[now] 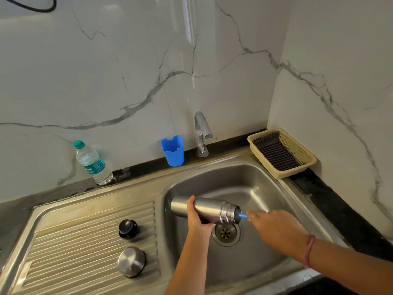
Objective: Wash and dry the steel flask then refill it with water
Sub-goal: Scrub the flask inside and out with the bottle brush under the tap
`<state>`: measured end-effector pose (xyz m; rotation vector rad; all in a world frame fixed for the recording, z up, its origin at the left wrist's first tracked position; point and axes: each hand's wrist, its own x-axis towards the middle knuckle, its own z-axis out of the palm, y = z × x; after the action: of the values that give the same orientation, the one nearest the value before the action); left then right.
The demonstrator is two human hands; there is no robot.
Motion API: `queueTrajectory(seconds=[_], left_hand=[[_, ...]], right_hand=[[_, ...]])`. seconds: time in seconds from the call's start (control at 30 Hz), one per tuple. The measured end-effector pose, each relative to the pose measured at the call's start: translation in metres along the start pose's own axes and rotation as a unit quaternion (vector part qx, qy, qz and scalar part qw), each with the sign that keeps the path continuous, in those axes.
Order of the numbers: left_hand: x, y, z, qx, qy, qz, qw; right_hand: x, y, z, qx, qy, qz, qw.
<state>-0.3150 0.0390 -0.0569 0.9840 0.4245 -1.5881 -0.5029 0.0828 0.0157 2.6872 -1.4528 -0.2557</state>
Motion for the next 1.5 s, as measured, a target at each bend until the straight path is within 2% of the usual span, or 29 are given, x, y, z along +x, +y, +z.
queueTrajectory(seconds=[0.03,0.07,0.1,0.13,0.17,0.2,0.23,0.3,0.4,0.43,0.5,0.53,0.57,0.63,0.67,0.73,0.77,0.8,0.87,0.9,0.93,1.0,1.03,1.13,1.2,1.3,1.33,1.4,1.5], left_hand=[[0.001,0.000,-0.002,0.004,-0.001,0.003,1.000],[0.002,0.000,-0.003,0.008,-0.002,0.007,1.000],[0.003,-0.001,-0.004,0.010,-0.002,0.012,1.000],[0.003,-0.001,-0.006,0.007,-0.003,0.019,1.000],[0.005,-0.001,-0.007,0.001,-0.005,0.029,1.000],[0.005,-0.001,-0.008,-0.006,-0.010,0.038,0.999],[0.006,0.000,-0.008,-0.009,-0.016,0.044,0.999],[0.006,0.001,-0.007,-0.008,-0.028,0.043,0.999],[0.005,0.003,-0.005,-0.002,-0.046,0.029,0.999],[0.005,0.003,-0.004,0.000,-0.047,0.024,0.999],[0.006,0.003,-0.005,-0.006,-0.038,0.019,0.999],[0.006,0.001,-0.006,-0.010,-0.031,0.018,0.999],[0.007,-0.001,-0.007,-0.011,-0.024,0.021,0.999],[0.008,-0.005,-0.009,-0.009,-0.022,0.030,0.999],[0.009,-0.006,-0.011,-0.006,-0.028,0.032,0.999],[0.011,-0.008,-0.013,-0.001,-0.038,0.032,0.999],[0.013,-0.008,-0.014,0.000,-0.040,0.031,0.999],[0.014,-0.007,-0.015,0.002,-0.042,0.027,0.999],[0.015,-0.006,-0.014,0.013,-0.043,0.018,0.999],[0.014,-0.006,-0.014,0.016,-0.042,0.011,0.999],[0.012,-0.007,-0.013,0.016,-0.038,0.003,0.999],[0.012,-0.008,-0.013,0.019,-0.023,-0.006,1.000],[0.011,-0.009,-0.013,0.020,-0.024,-0.008,0.999],[0.011,-0.010,-0.016,0.034,-0.032,-0.009,0.999],[0.011,-0.011,-0.018,0.037,-0.034,-0.013,0.999],[0.011,-0.009,-0.021,0.026,-0.041,-0.016,0.999],[0.012,-0.008,-0.021,0.022,-0.037,-0.013,0.999],[0.012,-0.006,-0.019,0.018,-0.028,-0.004,0.999],[0.013,-0.004,-0.014,0.017,-0.009,0.011,1.000]], right_hand=[[0.002,0.000,-0.008,0.119,-0.042,0.040,0.991],[0.008,0.006,-0.011,0.247,-0.111,0.113,0.956],[0.012,0.014,-0.008,0.389,-0.168,0.162,0.891],[0.016,0.022,-0.006,0.519,-0.234,0.205,0.796],[0.017,0.027,-0.007,0.591,-0.263,0.225,0.729],[0.015,0.030,-0.007,0.611,-0.272,0.227,0.708],[0.013,0.031,-0.007,0.601,-0.279,0.227,0.714],[0.010,0.026,-0.002,0.495,-0.248,0.208,0.806],[0.004,0.013,0.003,0.178,-0.077,0.090,0.977],[0.002,0.009,0.002,0.046,-0.026,0.042,0.998],[-0.004,0.004,-0.005,-0.075,0.039,0.003,0.996],[-0.003,0.001,-0.005,-0.093,0.012,-0.014,0.996],[-0.003,-0.004,-0.013,-0.070,-0.021,-0.024,0.997],[0.003,-0.007,-0.018,0.119,-0.077,0.069,0.987],[0.009,-0.004,-0.015,0.247,-0.122,0.126,0.953],[0.016,0.005,-0.013,0.502,-0.193,0.219,0.814],[0.016,0.008,-0.013,0.562,-0.214,0.237,0.763],[0.014,0.012,-0.014,0.556,-0.226,0.232,0.765],[0.007,0.008,-0.018,0.385,-0.182,0.174,0.888],[0.006,0.007,-0.009,0.240,-0.117,0.121,0.956],[0.004,0.003,-0.005,0.095,-0.081,0.080,0.989],[0.000,-0.002,-0.003,-0.050,0.004,0.034,0.998],[0.003,-0.004,-0.002,-0.076,-0.010,0.018,0.997],[0.008,-0.009,-0.012,0.044,-0.080,0.065,0.994],[0.016,-0.001,-0.013,0.237,-0.151,0.135,0.950],[0.024,0.025,-0.016,0.550,-0.294,0.228,0.748],[0.022,0.033,-0.019,0.576,-0.313,0.238,0.717],[0.020,0.042,-0.023,0.542,-0.310,0.211,0.752],[0.017,0.039,-0.026,0.246,-0.212,0.123,0.938]])
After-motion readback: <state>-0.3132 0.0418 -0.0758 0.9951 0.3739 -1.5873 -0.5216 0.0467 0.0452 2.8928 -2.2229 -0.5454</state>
